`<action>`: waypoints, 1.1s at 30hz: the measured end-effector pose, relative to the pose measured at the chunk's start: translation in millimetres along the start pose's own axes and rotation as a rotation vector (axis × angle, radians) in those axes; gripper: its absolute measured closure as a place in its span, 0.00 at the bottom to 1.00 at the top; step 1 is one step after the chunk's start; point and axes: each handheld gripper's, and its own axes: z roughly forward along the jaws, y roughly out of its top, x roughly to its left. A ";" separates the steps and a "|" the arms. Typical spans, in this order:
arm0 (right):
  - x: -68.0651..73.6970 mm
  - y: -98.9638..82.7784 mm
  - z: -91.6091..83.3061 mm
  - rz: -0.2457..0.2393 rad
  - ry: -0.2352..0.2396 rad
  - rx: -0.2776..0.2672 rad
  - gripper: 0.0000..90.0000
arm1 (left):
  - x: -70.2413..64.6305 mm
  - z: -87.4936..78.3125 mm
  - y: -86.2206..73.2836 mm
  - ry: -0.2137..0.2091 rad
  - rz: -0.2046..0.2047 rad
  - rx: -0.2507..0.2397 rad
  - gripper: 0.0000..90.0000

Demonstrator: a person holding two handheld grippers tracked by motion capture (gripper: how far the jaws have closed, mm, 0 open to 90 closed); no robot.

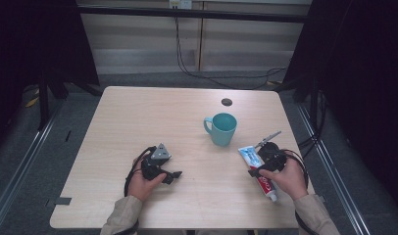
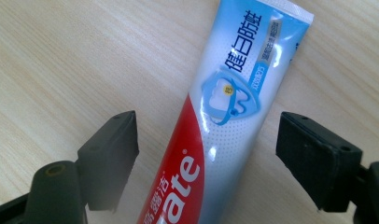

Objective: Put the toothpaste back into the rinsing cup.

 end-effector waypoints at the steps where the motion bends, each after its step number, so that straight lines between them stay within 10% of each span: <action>1: 0.1 0.8 -0.2 0.004 0.001 0.006 0.24 | 0.0 -0.1 0.0 0.000 0.000 0.001 0.24; 33: -6.5 19.6 11.2 -0.018 -0.010 0.059 0.36 | 0.0 -0.2 0.1 0.001 0.000 0.003 0.24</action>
